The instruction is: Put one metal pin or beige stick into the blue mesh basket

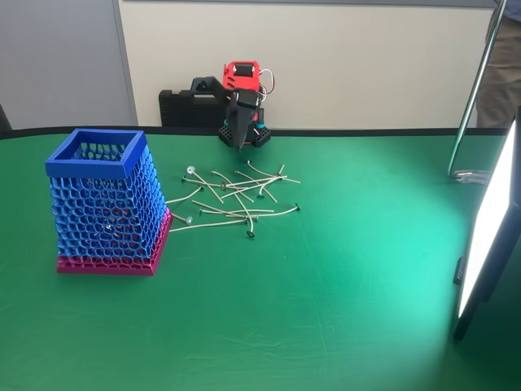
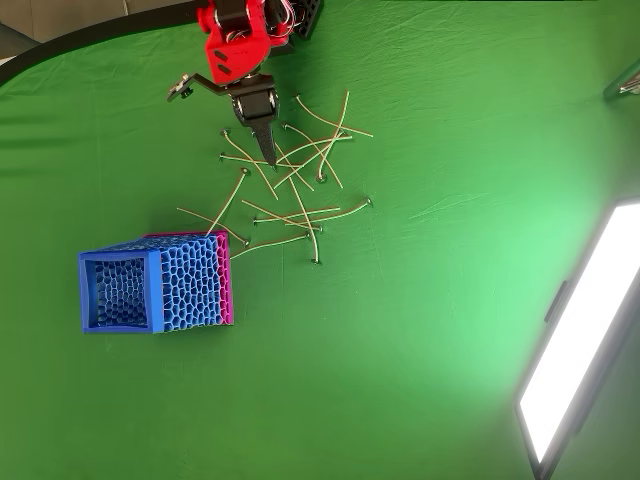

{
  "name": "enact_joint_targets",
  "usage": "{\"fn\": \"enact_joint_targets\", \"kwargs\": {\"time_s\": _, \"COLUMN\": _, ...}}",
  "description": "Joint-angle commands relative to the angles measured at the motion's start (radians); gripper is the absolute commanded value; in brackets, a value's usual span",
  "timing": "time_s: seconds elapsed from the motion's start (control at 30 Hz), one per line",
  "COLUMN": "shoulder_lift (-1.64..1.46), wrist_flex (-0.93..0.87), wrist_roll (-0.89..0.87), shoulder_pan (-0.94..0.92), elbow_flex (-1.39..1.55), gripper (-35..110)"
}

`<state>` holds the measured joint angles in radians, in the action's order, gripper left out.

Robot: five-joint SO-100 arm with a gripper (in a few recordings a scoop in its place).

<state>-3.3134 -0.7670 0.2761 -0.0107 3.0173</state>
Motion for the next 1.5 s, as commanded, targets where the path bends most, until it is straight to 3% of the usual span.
{"fn": "enact_joint_targets", "kwargs": {"time_s": 0.0, "shoulder_lift": -0.011, "wrist_flex": 0.008, "wrist_roll": 0.002, "shoulder_pan": 0.002, "elbow_flex": 0.041, "gripper": 1}}
{"fn": "enact_joint_targets", "kwargs": {"time_s": 0.3, "shoulder_lift": -0.012, "wrist_flex": -0.104, "wrist_roll": -0.055, "shoulder_pan": 0.006, "elbow_flex": 0.066, "gripper": 1}}
{"fn": "enact_joint_targets", "kwargs": {"time_s": 1.47, "shoulder_lift": -0.012, "wrist_flex": -0.104, "wrist_roll": -0.067, "shoulder_pan": 0.006, "elbow_flex": 0.066, "gripper": 1}}
